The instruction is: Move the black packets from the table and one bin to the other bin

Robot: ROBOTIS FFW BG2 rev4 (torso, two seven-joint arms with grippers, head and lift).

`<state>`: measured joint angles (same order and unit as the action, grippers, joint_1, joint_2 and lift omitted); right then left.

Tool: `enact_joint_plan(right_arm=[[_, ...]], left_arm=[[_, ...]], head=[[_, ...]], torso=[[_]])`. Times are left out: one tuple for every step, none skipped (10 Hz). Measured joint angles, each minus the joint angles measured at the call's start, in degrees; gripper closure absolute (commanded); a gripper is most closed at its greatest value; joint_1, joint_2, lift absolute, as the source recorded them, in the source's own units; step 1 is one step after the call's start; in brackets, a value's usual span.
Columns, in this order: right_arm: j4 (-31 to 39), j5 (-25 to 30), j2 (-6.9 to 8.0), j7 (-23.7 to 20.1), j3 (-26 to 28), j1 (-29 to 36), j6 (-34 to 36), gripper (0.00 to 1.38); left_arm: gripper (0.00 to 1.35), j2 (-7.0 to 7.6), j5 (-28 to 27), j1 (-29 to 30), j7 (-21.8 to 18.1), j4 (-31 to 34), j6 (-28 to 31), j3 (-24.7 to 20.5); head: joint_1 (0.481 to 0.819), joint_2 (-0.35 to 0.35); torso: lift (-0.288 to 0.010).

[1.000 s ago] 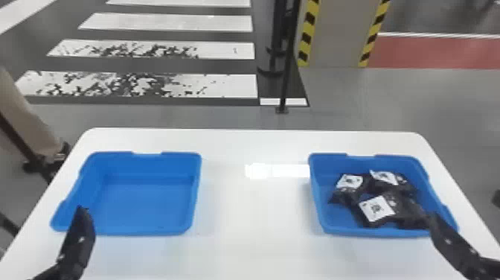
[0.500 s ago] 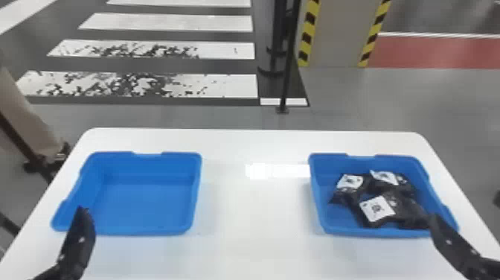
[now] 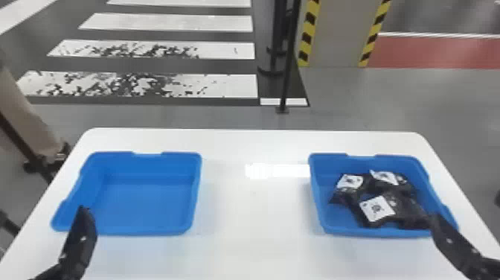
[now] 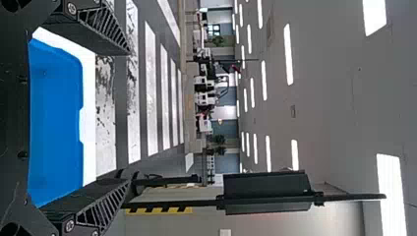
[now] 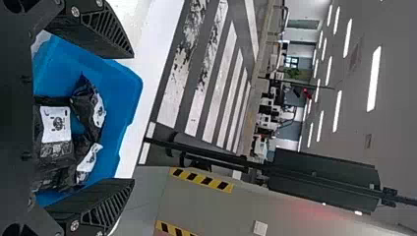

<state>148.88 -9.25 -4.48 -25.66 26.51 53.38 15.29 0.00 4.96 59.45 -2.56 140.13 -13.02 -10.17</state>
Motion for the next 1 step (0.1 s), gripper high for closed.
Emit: enact_joint_plan(right_arm=[[-0.10, 0.00, 0.00, 0.00, 0.00, -0.10, 0.00, 0.12]], left_arm=[[0.11, 0.00, -0.04, -0.07, -0.07, 0.00, 0.13, 0.01]], head=[[0.695, -0.028]], torso=[[-0.110]])
